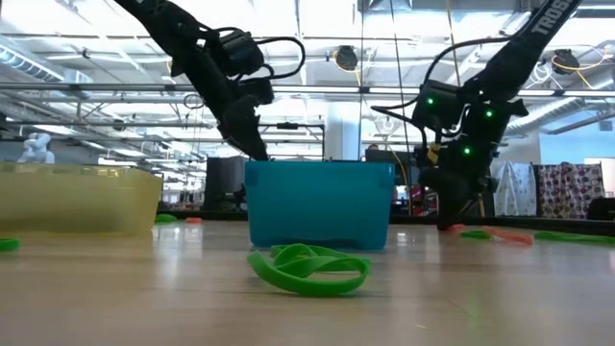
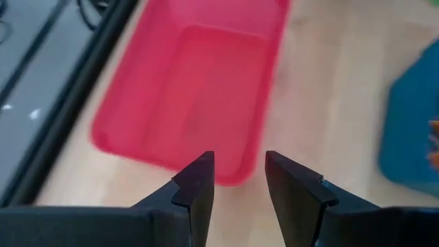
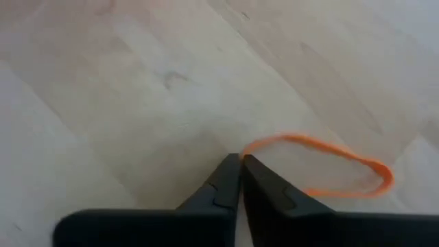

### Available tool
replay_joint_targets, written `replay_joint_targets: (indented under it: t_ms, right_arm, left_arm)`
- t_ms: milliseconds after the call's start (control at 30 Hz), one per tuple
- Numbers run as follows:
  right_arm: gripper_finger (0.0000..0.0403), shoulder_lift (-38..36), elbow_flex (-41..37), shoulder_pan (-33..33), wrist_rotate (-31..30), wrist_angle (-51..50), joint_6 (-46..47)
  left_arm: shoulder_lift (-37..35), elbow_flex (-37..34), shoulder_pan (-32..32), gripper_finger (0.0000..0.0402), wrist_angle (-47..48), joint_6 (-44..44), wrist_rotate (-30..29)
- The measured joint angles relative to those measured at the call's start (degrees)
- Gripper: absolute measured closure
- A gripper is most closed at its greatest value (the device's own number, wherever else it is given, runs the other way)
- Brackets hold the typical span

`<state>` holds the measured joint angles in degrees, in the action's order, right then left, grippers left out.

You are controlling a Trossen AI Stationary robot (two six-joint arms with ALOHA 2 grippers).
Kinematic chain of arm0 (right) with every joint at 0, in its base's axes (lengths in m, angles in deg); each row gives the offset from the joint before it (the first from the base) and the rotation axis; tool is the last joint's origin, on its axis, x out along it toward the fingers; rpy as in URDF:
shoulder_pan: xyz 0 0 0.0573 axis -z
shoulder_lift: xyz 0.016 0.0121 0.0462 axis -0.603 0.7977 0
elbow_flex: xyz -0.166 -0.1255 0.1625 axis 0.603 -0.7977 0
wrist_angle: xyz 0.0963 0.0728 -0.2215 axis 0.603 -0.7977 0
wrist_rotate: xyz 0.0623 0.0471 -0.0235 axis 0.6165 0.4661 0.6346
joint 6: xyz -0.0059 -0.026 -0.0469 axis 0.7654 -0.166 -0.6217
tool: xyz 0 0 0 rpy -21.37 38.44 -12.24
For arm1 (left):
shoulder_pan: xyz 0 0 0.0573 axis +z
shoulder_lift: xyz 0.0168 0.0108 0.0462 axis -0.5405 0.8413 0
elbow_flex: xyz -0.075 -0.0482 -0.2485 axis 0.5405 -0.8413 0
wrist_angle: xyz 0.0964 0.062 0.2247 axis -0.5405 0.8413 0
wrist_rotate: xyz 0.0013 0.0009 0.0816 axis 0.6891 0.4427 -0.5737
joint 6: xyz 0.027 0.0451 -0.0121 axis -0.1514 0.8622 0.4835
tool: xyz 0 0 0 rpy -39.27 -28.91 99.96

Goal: Sort rubber bands into baskets
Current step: Put the orange rubber band into the blue bin

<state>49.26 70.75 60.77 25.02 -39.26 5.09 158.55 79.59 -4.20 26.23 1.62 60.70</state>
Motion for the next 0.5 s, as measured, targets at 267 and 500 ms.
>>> replay_joint_targets:
  t_ms: [267,500]
  right_arm:
    - [0.0401,-7.84,-0.54,-1.36,3.55,0.2,-5.34]
    - [0.0402,-16.04,-0.29,-7.94,15.53,14.07,-11.72]
  left_arm:
    - [0.0,0.0,-2.0,0.0262,-0.8,1.01,10.78]
    - [0.0,0.0,-7.06,0.0262,-7.73,2.32,14.1]
